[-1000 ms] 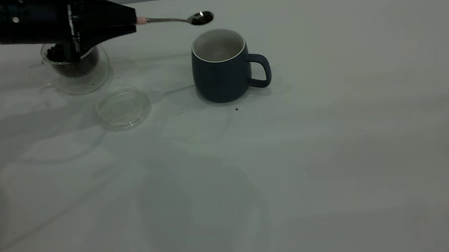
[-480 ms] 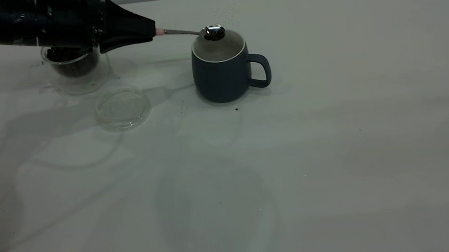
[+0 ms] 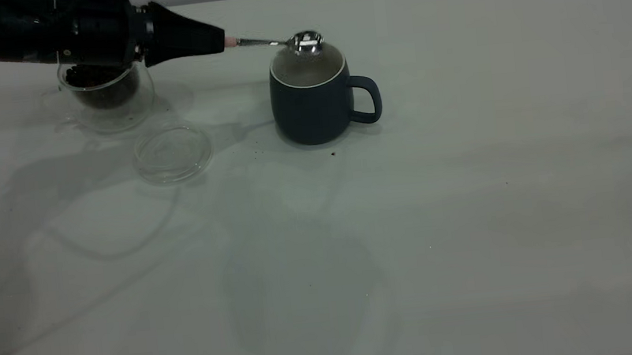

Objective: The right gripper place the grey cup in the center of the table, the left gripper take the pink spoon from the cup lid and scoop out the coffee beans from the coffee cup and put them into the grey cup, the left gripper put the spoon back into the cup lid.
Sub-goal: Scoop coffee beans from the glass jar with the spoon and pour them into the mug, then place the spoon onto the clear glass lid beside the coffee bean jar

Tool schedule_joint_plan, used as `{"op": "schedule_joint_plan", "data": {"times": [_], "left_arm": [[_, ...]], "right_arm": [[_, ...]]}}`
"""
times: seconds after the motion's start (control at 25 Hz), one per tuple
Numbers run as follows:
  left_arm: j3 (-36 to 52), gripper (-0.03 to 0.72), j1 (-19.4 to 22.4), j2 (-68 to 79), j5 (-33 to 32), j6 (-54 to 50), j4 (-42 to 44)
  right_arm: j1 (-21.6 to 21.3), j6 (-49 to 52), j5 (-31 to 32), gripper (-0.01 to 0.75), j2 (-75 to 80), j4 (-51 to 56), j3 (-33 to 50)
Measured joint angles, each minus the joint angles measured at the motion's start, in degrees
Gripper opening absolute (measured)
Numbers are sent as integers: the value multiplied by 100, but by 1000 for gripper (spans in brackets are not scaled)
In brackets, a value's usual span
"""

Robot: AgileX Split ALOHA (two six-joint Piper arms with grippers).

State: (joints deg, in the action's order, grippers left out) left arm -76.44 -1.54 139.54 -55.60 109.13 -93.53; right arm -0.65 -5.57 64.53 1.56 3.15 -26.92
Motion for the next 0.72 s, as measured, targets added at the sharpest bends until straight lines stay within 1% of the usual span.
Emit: {"op": "schedule_joint_plan", "data": {"times": [0.16,0.4,0.52,0.72], "left_arm": [[0,115,171,-182,-279,-946,155],[122,115,560,-902,-373,-2027,863],[584,115,823,-1178,-397,-2122,928],[1457,115,1575,-1398,-397,-1943,970]], "right_arm": [[0,0,0,591,0,0,0],[0,0,0,591,0,0,0],[0,0,0,591,0,0,0],[0,0,0,591,0,0,0]]}}
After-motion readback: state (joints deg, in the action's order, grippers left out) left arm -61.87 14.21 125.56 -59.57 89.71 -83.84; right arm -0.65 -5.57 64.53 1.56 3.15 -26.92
